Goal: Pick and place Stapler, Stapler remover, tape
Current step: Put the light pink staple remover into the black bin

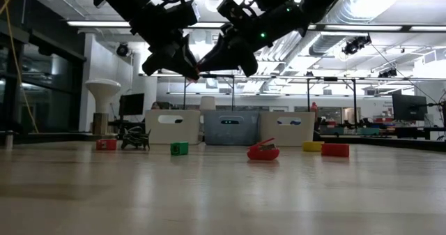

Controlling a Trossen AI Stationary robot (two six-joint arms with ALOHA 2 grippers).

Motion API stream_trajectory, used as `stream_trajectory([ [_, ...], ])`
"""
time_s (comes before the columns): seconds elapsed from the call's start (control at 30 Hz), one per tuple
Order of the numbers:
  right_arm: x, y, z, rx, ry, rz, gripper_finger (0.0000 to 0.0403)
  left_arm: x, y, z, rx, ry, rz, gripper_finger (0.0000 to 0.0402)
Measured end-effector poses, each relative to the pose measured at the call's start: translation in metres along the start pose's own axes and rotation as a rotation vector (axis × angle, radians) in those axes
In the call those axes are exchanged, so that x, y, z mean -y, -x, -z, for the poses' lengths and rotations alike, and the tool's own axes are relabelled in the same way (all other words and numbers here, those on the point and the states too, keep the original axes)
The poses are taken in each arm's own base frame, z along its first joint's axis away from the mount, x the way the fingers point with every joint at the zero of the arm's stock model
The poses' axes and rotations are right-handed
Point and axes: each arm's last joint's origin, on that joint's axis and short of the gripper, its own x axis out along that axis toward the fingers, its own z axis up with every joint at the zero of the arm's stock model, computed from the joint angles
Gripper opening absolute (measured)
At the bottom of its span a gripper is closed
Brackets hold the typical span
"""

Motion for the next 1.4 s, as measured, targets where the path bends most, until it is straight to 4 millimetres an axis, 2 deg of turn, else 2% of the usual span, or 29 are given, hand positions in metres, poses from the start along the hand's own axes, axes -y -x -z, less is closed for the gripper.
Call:
stream_trajectory([
  [0.2,0.0008,0.0000,-0.0008,0.004,0.011,0.014,0.0150,-0.0001,0.0000,-0.0001,0.000,0.002,-0.002,0.0087],
  [0.33,-0.0002,0.0001,-0.0018,0.008,0.012,0.013,0.0152,0.0000,0.0001,-0.0001,-0.001,0.002,-0.003,0.0087],
  [0.63,-0.0024,0.0004,-0.0043,0.007,0.018,0.021,0.0132,0.0000,0.0001,-0.0001,-0.002,0.006,-0.004,0.0087],
  [0.9,-0.0028,0.0004,-0.0036,-0.003,0.020,0.018,0.0085,-0.0003,0.0000,-0.0001,-0.002,0.017,-0.007,0.0086],
  [1.4,-0.0029,0.0005,-0.0033,-0.014,0.001,0.027,0.0085,-0.0003,0.0000,-0.0001,-0.002,0.014,-0.007,0.0087],
])
